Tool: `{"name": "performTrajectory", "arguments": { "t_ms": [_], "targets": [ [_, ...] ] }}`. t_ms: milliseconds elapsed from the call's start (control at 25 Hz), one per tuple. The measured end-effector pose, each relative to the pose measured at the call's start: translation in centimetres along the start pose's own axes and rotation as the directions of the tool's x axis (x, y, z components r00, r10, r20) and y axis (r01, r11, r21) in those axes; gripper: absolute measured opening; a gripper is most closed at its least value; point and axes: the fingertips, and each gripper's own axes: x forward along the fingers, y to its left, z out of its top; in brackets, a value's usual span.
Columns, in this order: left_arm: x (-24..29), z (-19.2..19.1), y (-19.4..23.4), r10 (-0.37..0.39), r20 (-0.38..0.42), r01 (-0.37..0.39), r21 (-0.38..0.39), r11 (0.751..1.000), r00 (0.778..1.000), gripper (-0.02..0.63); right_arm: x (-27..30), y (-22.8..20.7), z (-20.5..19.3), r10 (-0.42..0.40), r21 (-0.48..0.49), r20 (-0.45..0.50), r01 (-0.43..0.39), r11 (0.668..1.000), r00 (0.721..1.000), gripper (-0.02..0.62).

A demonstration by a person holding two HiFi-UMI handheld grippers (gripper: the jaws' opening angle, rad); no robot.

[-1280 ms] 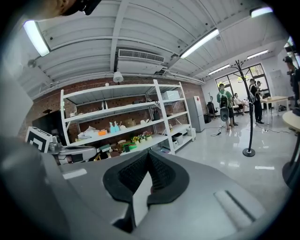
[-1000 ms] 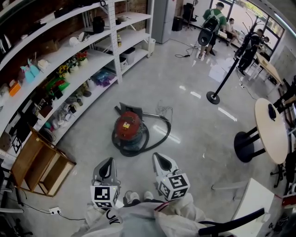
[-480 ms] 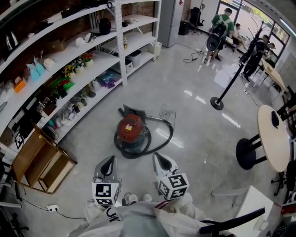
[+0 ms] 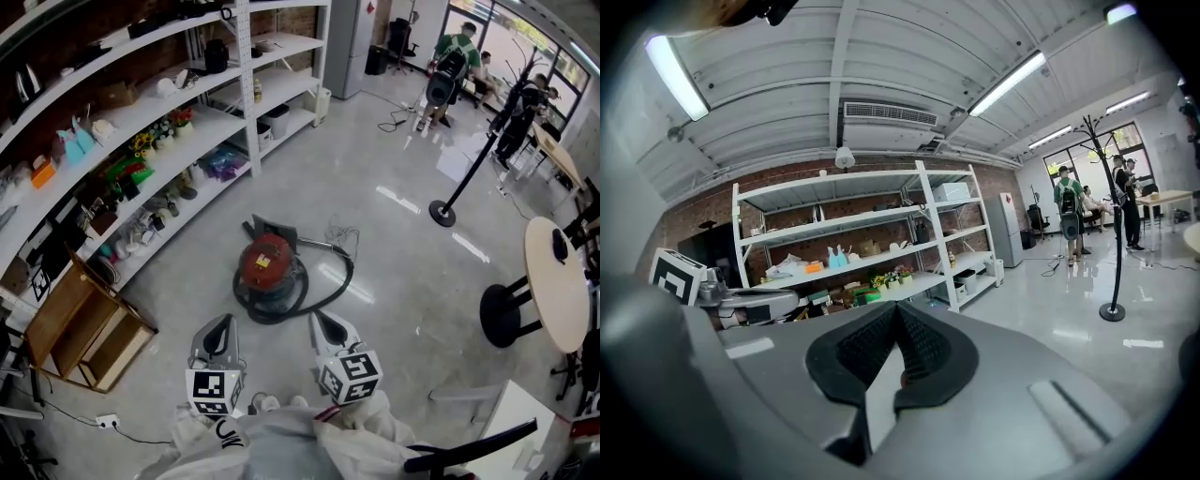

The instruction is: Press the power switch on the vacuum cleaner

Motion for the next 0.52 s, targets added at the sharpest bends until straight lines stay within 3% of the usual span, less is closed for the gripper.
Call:
{"name": "performTrajectory", "arguments": {
  "t_ms": [520],
  "targets": [
    [0.6,-0.5,0.6,0.011,-0.015,-0.011,-0.019,1.0,1.0,0.0,1.3,0.1,-0.1,0.016,0.001,-0.015,-0.016,1.0,1.0,-0.002]
  ]
}}
